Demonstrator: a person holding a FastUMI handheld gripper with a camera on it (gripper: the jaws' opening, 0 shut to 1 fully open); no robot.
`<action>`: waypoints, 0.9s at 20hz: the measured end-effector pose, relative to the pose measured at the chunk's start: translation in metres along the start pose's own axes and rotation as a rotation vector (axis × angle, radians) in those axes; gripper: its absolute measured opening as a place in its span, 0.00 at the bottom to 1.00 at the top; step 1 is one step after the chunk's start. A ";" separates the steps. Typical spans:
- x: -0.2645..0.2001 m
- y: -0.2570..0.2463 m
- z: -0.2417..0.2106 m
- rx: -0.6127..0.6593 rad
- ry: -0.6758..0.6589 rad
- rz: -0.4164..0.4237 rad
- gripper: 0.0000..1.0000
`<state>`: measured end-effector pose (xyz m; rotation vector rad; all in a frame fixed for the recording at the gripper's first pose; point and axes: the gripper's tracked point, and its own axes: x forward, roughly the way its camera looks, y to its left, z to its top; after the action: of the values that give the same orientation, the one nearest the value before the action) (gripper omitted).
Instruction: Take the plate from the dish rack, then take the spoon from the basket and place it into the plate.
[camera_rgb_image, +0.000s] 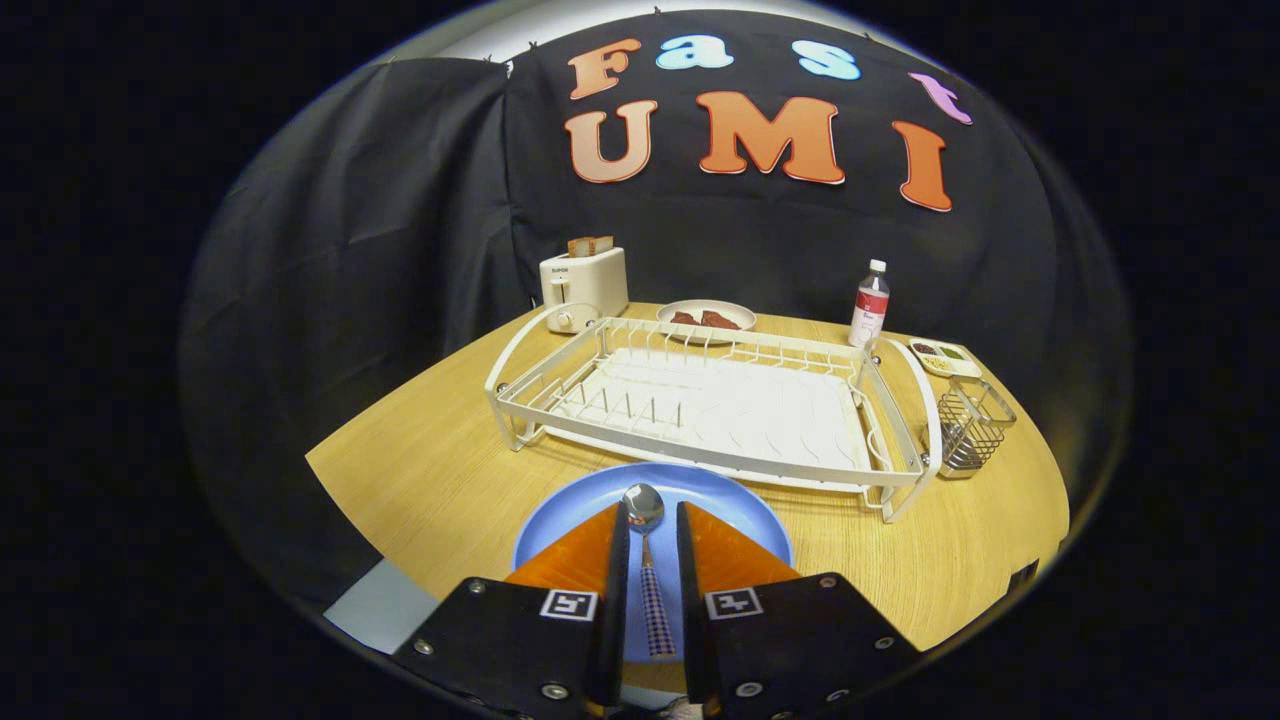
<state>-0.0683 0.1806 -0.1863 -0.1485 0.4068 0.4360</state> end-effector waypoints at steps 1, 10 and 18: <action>-0.003 -0.007 0.004 0.007 -0.001 -0.011 0.30; -0.044 -0.083 0.059 0.087 -0.096 -0.162 0.98; -0.084 -0.162 0.105 0.156 -0.192 -0.289 0.97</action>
<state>-0.0302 0.0271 -0.0478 -0.0128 0.2238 0.1309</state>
